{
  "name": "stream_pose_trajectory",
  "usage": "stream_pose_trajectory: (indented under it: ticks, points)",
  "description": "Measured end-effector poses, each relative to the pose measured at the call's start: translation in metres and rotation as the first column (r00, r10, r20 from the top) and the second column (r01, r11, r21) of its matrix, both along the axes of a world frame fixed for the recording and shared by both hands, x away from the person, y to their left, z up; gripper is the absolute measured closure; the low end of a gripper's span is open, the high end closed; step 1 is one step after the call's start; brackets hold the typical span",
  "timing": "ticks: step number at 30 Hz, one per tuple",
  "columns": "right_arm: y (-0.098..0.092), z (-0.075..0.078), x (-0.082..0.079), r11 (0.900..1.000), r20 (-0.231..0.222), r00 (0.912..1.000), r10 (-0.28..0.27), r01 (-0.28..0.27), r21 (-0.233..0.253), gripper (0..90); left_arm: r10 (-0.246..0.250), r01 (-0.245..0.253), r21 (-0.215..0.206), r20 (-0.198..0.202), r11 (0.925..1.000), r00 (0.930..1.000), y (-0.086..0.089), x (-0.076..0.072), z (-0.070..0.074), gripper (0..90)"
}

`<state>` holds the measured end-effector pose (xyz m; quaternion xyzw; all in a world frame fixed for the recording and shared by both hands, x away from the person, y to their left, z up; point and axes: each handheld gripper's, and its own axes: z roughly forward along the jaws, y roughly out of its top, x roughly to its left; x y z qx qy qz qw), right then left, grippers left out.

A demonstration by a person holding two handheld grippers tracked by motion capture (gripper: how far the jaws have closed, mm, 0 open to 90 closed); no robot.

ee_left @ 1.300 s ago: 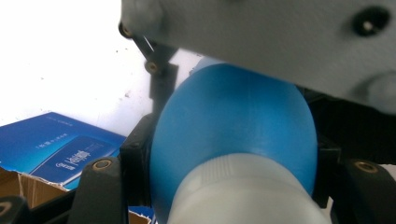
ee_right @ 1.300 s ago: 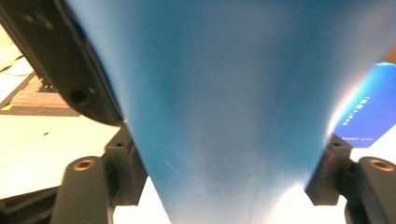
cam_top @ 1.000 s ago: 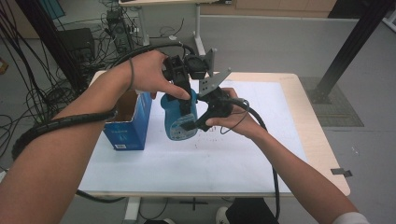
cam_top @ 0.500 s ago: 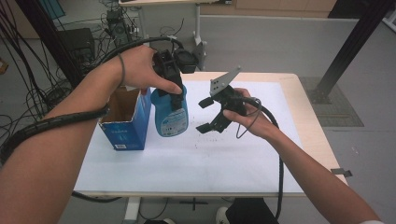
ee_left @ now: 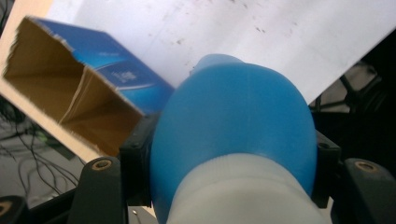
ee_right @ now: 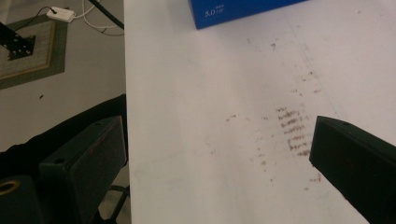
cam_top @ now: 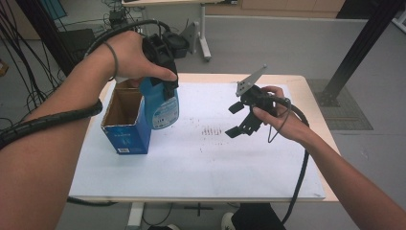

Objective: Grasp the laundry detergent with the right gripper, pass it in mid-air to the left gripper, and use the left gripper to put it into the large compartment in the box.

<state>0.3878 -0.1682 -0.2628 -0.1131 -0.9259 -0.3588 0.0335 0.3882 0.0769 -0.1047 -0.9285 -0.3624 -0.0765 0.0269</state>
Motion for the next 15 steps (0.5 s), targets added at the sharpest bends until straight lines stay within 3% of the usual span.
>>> stream_pose_trajectory:
  ticks: [5, 9, 13, 15]
  points:
    - [-0.01, 0.001, -0.004, 0.999, 0.002, 1.0, -0.005, 0.005, -0.039, 3.5, 0.083, -0.083, 0.002, 0.021, 0.9966, 0.9964, 0.011, 0.007, 0.012, 37.1]
    - [-0.015, -0.001, -0.006, 0.995, 0.0, 1.0, 0.005, -0.005, -0.102, 3.7, 0.147, -0.148, 0.009, 0.05, 0.989, 0.9879, 0.02, 0.012, 0.021, 37.1]
    - [-0.02, -0.002, -0.008, 0.992, 0.001, 1.0, -0.002, 0.002, -0.13, 3.7, 0.248, -0.247, -0.021, 0.072, 0.9688, 0.9662, 0.033, 0.019, 0.033, 37.1]
    - [-0.022, -0.003, -0.008, 0.99, 0.002, 1.0, 0.003, -0.003, -0.143, 3.8, 0.299, -0.296, -0.044, 0.09, 0.9542, 0.9501, 0.04, 0.023, 0.038, 37.1]
